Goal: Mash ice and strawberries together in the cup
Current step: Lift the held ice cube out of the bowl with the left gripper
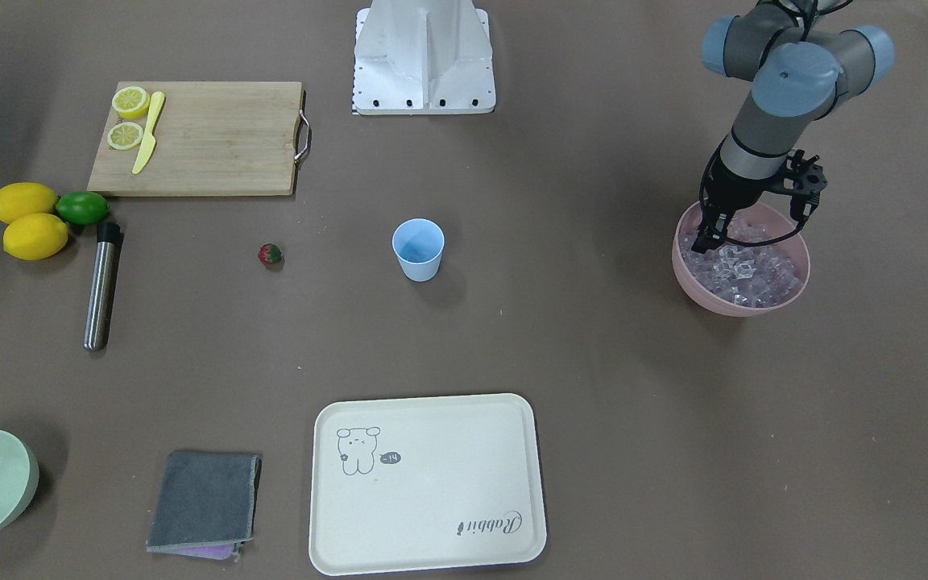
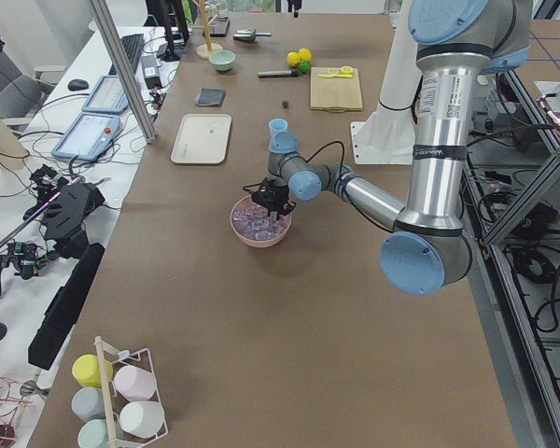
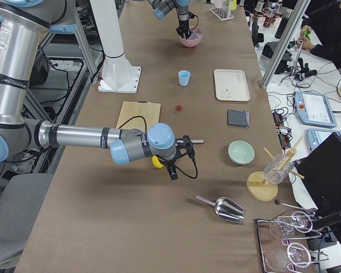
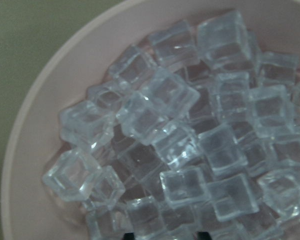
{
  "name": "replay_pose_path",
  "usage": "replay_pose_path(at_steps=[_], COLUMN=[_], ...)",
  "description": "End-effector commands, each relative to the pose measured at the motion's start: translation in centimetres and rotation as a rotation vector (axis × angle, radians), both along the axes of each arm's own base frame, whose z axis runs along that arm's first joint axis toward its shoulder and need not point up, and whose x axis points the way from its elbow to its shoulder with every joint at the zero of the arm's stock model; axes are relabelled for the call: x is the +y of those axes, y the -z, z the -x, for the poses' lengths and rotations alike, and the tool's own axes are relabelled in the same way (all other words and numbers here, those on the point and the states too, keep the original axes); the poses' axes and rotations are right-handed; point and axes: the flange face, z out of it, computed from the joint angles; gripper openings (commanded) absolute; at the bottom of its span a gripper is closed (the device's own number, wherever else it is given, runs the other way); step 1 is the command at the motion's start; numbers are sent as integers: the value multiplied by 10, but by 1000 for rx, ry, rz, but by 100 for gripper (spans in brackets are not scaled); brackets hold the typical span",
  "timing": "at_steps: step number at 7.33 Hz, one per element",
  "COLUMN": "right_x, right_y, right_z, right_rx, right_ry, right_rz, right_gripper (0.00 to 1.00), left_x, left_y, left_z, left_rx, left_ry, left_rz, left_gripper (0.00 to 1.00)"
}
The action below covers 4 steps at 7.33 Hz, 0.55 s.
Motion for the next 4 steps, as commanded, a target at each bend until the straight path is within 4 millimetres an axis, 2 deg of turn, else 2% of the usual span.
replay_pose_path(at_steps=[1, 3, 4], right_x=[4, 7, 6], right_y=[-1, -2, -2], right_z=[0, 1, 1], right_rx=[0, -25, -25], right_ry=[-1, 7, 7], right_rz=[7, 15, 16], right_gripper=[100, 100, 100], left_x=[7, 0, -6], left_y=[25, 36, 53], left_z=[11, 30, 39], left_rx=[-10, -20, -17], left_ry=[-58, -57, -69], left_rz=[8, -14, -29], left_gripper=[0, 0, 0])
